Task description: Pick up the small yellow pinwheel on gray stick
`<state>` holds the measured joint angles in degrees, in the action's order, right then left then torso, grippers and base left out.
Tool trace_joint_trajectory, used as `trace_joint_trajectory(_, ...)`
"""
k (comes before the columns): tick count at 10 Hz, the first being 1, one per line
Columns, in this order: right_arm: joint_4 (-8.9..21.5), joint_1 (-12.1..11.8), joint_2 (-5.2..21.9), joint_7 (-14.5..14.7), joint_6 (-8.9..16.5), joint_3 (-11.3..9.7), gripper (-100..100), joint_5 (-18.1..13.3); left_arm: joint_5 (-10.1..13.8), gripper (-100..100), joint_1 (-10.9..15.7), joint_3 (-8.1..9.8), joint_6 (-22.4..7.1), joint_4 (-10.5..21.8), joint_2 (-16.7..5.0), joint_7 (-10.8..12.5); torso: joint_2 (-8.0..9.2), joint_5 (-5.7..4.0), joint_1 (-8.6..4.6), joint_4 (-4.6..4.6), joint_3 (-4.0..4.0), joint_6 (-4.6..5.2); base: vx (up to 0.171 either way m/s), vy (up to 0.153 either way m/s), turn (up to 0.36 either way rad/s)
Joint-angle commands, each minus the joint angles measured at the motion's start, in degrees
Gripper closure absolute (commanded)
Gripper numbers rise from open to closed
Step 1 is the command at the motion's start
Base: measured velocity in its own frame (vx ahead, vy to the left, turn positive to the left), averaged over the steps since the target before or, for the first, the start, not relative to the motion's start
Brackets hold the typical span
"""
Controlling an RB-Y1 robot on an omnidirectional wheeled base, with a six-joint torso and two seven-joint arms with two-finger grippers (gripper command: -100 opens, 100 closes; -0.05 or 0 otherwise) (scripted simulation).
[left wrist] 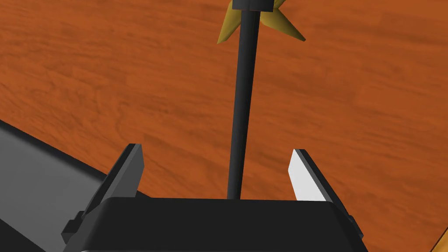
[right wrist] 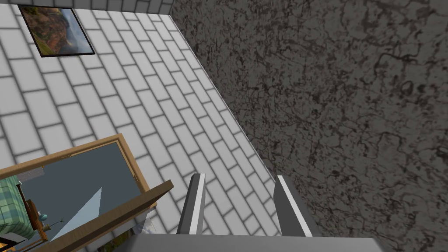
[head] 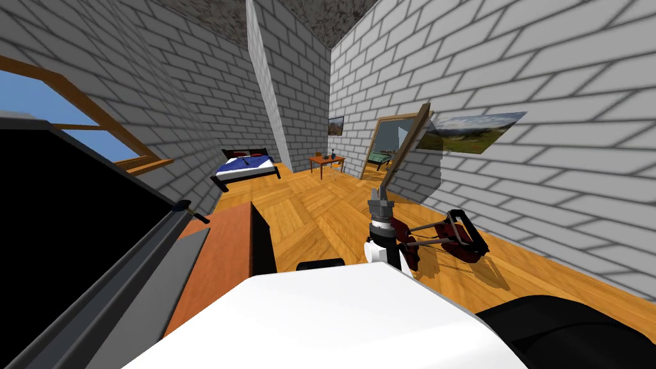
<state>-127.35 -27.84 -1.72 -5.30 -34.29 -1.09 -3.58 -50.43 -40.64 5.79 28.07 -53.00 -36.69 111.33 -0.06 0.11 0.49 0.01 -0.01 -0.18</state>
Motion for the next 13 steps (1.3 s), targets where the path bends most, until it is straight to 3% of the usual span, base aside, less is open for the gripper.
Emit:
trace_joint_trajectory(1,0.00,0.00,0.00,0.00,0.00,0.00,0,0.00,-1.55,-100,-0.18,0.13,-0.32,1.60,0.16,2.74,0.00,0.00,0.00,0.00,0.00,0.00,-0.079,0.048,-0.314)
trace_joint_trajectory(3,0.00,-0.01,0.00,0.00,0.00,0.00,0,0.00,-2.98,-100,0.11,-0.18,-0.59,3.33,0.91,4.71,0.00,0.02,0.02,0.00,0.00,-0.03,-0.064,0.015,-0.217)
trace_joint_trajectory(4,0.00,-0.01,0.00,0.00,0.00,0.00,0,0.00,-2.56,-100,0.22,-0.08,-0.68,2.93,0.81,4.07,-0.05,-0.01,-0.12,-0.01,-0.02,-0.04,-0.020,-0.002,-0.033)
trace_joint_trajectory(5,0.00,-0.02,0.00,0.00,0.00,0.01,0,0.00,-2.61,0,0.29,-0.04,-0.56,3.20,0.89,4.05,-0.17,-0.02,-0.13,-0.03,-0.09,-0.07,0.000,0.000,0.000)
trace_joint_trajectory(6,0.00,-0.02,0.00,0.00,0.00,0.01,0,0.00,0.26,-100,3.15,-1.66,-3.43,4.41,3.75,1.19,-0.25,-0.02,-0.13,-0.05,-0.13,-0.06,-0.022,0.001,0.017)
trace_joint_trajectory(8,0.00,-0.02,0.00,0.00,0.00,0.01,0,0.00,1.68,-100,6.23,-1.66,-6.59,4.41,4.62,-0.98,-0.13,-0.01,-0.14,-0.03,-0.07,-0.06,-0.057,0.001,0.027)
trace_joint_trajectory(9,0.00,-0.02,0.00,0.00,0.00,0.01,0,0.00,1.68,-100,6.51,-1.66,-6.70,4.41,4.62,-1.96,-0.13,-0.02,-0.13,-0.02,-0.07,-0.06,-0.014,0.000,-0.010)
trace_joint_trajectory(13,0.00,-0.02,0.00,0.00,0.00,0.01,0,0.00,1.68,-100,6.51,-1.66,-6.70,4.41,4.62,-1.96,-0.30,-0.03,-0.13,-0.07,-0.17,-0.06,-0.001,0.000,0.011)
